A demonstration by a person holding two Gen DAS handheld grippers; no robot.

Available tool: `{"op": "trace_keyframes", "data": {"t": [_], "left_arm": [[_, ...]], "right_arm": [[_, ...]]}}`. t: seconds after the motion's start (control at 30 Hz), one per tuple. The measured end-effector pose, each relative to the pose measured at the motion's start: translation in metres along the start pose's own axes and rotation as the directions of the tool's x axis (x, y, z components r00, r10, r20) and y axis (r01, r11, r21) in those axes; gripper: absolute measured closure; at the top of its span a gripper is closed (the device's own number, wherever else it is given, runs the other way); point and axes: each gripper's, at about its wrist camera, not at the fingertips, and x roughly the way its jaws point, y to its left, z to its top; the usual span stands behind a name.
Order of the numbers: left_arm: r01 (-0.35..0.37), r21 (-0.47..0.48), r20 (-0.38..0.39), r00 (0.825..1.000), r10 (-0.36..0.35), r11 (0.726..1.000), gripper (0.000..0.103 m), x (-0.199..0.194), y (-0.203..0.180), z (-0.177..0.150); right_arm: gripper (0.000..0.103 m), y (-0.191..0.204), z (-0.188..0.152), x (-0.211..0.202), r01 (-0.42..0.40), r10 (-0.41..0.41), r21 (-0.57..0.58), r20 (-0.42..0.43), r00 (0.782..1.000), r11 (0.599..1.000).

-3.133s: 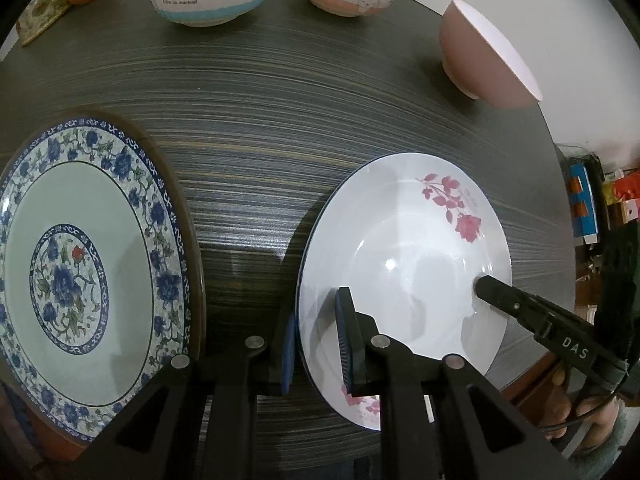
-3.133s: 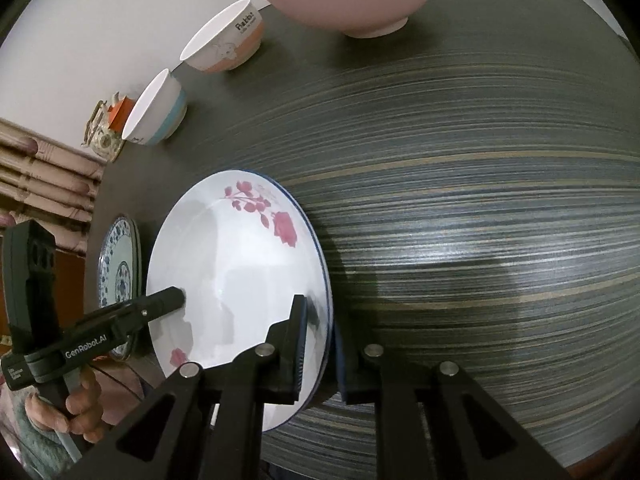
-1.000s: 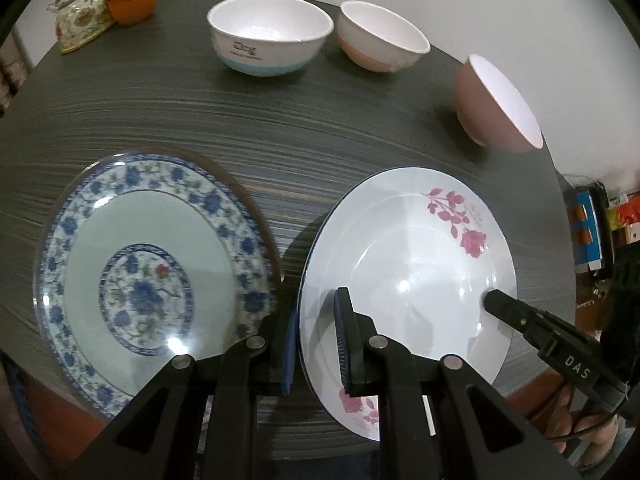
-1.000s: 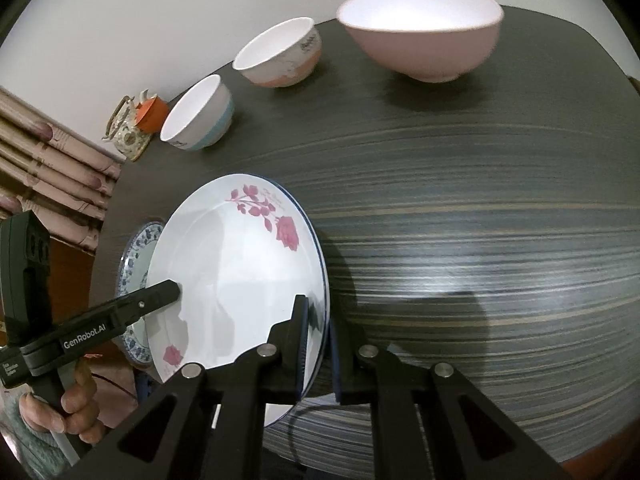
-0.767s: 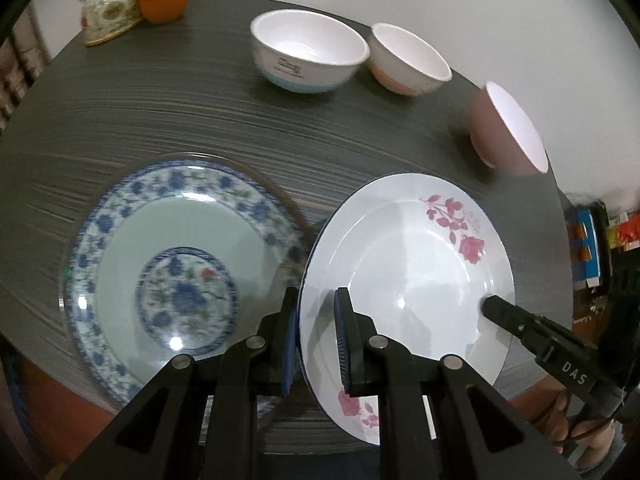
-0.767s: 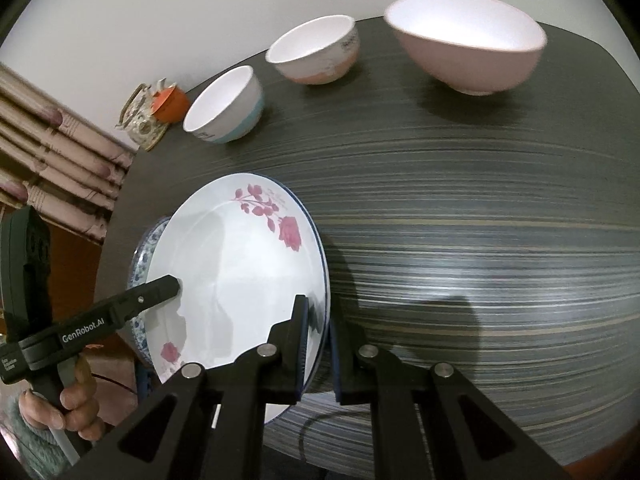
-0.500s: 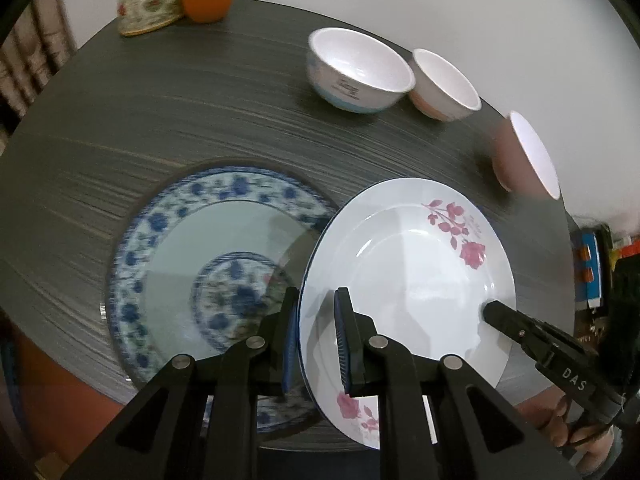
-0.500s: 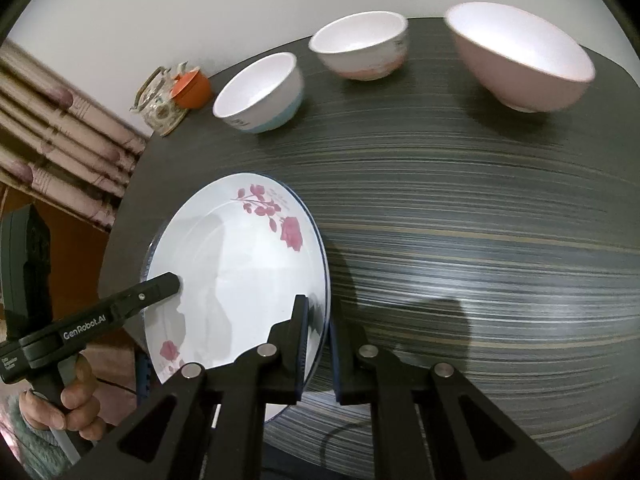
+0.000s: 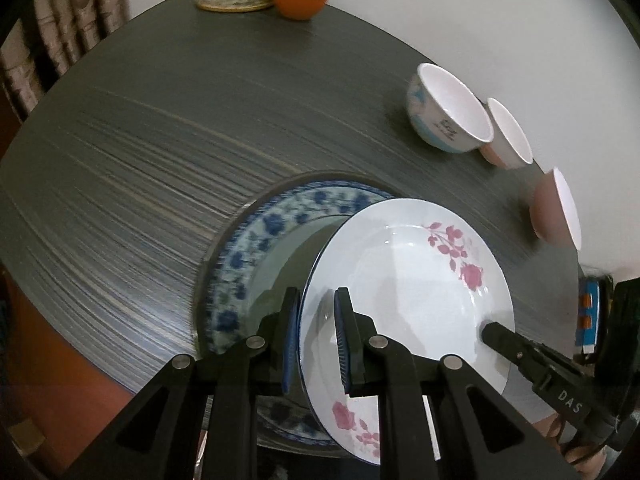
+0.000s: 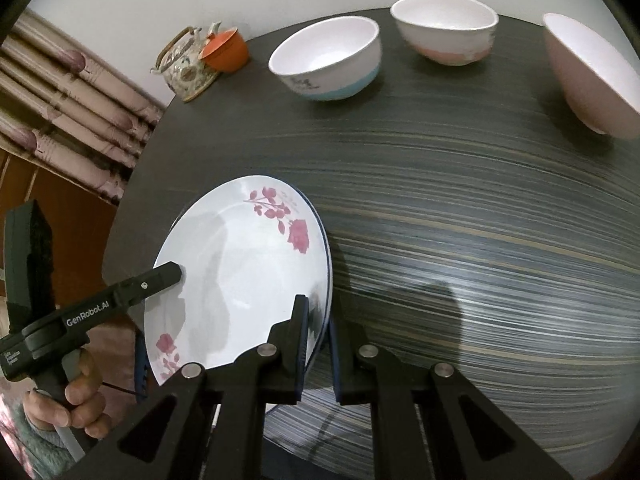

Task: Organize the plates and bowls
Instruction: 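Lower the held pink-flower plate onto the blue-and-white plate stack with both tools, then open both tools and withdraw them from the plate stack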

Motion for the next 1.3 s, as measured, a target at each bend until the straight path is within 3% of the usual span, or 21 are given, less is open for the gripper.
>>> {"op": "trace_keyframes", "data": {"t": [0.7,1.03,1.3], "left_arm": [[-0.029,-0.055,-0.002,1.0,0.029,0.998,0.089,0.013,0.015,0.014],[-0.028,-0.085,-0.016,1.0,0.027,0.996,0.079,0.013,0.022,0.013],[-0.057,-0.065,0.038,0.998,0.06,0.996,0.076,0.005,0.021,0.012]], "right_arm": [[0.093,0.009,-0.001,0.019,-0.02,0.021,0.027,-0.031,0.999,0.999],[0.09,0.014,-0.001,0.023,-0.015,0.017,0.043,-0.04,0.999,0.999],[0.084,0.025,0.0,0.026,0.019,-0.018,0.011,-0.045,0.999,1.0]]}}
